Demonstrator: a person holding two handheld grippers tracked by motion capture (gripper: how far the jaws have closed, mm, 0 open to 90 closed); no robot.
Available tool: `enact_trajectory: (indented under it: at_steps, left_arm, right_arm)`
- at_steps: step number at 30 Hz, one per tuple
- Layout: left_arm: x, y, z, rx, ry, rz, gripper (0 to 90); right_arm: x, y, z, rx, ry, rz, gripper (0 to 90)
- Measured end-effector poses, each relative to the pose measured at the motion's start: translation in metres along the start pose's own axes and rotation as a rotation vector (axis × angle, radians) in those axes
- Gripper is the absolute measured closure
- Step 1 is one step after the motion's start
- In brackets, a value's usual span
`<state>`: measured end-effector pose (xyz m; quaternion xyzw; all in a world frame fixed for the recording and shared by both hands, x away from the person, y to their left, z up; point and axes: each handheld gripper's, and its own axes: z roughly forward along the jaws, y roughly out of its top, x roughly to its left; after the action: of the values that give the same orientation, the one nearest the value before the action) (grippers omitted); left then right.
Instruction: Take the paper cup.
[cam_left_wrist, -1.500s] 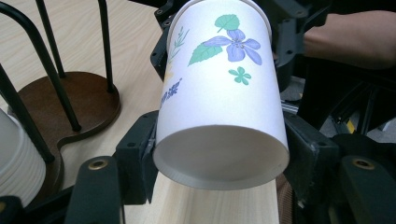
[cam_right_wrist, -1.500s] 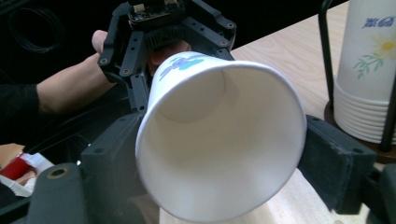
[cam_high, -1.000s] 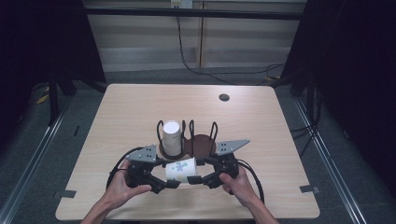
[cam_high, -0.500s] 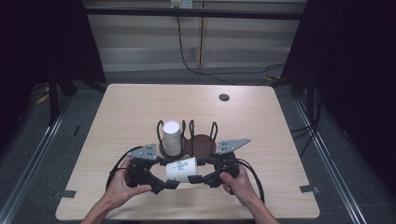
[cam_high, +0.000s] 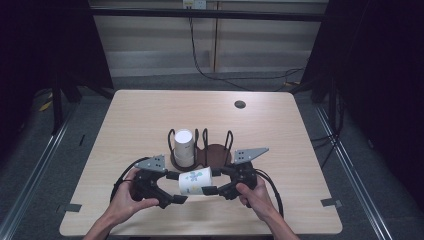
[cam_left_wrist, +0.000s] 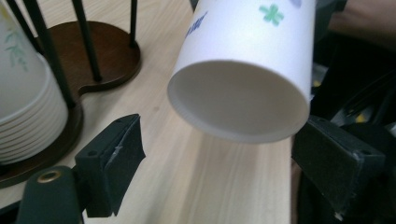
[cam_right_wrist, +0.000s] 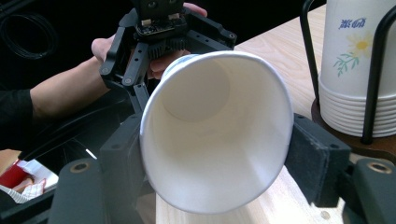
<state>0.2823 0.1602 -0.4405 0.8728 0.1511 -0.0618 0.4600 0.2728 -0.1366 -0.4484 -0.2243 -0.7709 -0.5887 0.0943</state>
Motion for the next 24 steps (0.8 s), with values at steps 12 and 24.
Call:
enact_trajectory:
  at_steps: [12, 24]
  left_arm:
    - [0.009, -0.01, -0.005, 0.02, 0.064, -0.018, 16.4]
    - [0.012, -0.019, -0.016, 0.015, 0.09, -0.023, 16.1]
  right_arm:
    - [0.0, 0.002, -0.004, 0.034, -0.046, -0.003, 28.6]
    - [-0.006, 0.004, -0.016, 0.09, -0.118, 0.013, 29.2]
